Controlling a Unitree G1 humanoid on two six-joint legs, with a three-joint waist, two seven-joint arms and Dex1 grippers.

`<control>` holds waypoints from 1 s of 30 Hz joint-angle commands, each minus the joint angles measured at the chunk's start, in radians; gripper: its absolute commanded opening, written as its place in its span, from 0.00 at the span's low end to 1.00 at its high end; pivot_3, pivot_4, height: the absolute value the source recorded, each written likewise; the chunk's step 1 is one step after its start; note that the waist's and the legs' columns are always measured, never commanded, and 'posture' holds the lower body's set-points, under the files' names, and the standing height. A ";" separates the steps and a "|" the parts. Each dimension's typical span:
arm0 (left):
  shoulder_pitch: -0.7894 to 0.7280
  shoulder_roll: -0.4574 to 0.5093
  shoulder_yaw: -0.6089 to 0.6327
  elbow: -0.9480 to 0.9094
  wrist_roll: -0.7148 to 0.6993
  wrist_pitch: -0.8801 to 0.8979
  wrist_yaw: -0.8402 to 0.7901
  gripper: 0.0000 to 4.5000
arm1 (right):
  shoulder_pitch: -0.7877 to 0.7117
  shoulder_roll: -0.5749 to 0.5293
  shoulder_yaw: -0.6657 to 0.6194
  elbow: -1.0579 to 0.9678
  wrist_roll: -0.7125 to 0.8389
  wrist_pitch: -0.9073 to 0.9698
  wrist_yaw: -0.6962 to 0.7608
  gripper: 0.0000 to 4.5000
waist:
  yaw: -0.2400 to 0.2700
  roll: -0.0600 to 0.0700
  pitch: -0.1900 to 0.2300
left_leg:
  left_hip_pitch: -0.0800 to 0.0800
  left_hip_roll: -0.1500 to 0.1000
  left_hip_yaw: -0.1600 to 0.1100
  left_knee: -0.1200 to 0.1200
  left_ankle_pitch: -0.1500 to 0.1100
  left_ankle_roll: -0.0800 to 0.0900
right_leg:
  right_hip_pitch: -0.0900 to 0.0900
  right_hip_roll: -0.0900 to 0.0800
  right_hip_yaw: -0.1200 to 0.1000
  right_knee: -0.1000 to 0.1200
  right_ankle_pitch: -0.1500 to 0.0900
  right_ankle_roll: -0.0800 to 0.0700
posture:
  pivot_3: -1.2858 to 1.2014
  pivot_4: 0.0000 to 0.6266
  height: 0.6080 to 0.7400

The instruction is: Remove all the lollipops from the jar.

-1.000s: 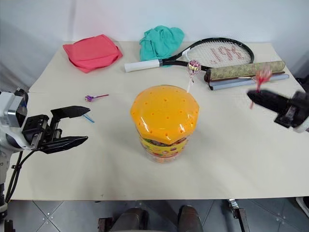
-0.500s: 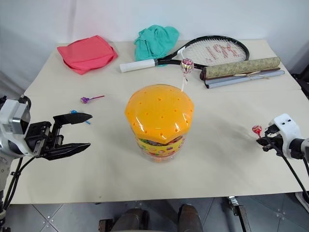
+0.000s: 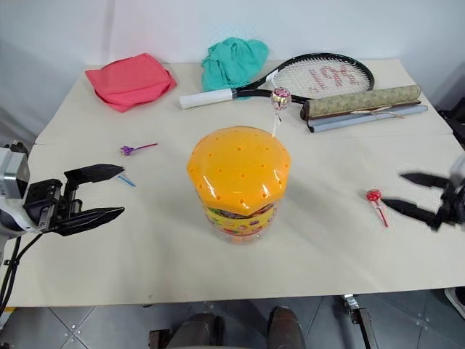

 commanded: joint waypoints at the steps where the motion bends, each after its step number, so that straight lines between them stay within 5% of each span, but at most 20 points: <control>1: 0.004 -0.002 0.027 -0.003 -0.009 -0.017 0.002 1.00 | -0.122 0.101 0.054 -0.171 0.161 0.106 -0.086 0.87 | -0.001 -0.001 0.000 | 0.000 0.000 0.000 0.000 0.000 0.000 | 0.000 0.000 0.000 0.000 0.000 0.000 | 0.52 0.24 1.00; 9: -0.024 -0.013 0.035 -0.058 -0.077 0.030 0.052 1.00 | -0.387 0.283 0.213 -0.241 0.228 0.241 -0.253 0.87 | 0.017 0.000 0.000 | -0.002 0.000 -0.006 0.000 0.000 0.000 | -0.001 -0.002 -0.001 0.002 0.000 0.000 | 0.52 0.24 1.00; 18: 0.077 -0.008 0.093 -0.043 -0.062 0.018 0.044 1.00 | -0.518 0.356 0.328 -0.232 0.224 0.314 -0.243 0.87 | 0.009 0.000 0.000 | -0.002 -0.001 -0.005 -0.001 0.000 0.000 | -0.002 -0.001 -0.002 0.002 0.000 0.000 | 0.52 0.24 1.00; 22: 0.083 -0.014 0.099 -0.061 -0.071 0.017 0.060 1.00 | -0.546 0.368 0.355 -0.209 0.198 0.311 -0.236 0.66 | 0.002 0.000 0.000 | -0.002 -0.002 -0.005 -0.001 0.000 0.000 | -0.002 -0.001 -0.002 0.002 0.000 0.000 | 0.52 0.24 1.00; 30: 0.055 -0.024 0.081 -0.081 -0.085 0.023 0.081 1.00 | -0.573 0.402 0.311 -0.187 0.234 0.291 -0.190 0.04 | -0.002 0.000 0.000 | -0.002 -0.002 -0.005 -0.001 0.000 0.000 | -0.002 -0.001 -0.001 0.002 0.000 0.000 | 0.52 0.24 1.00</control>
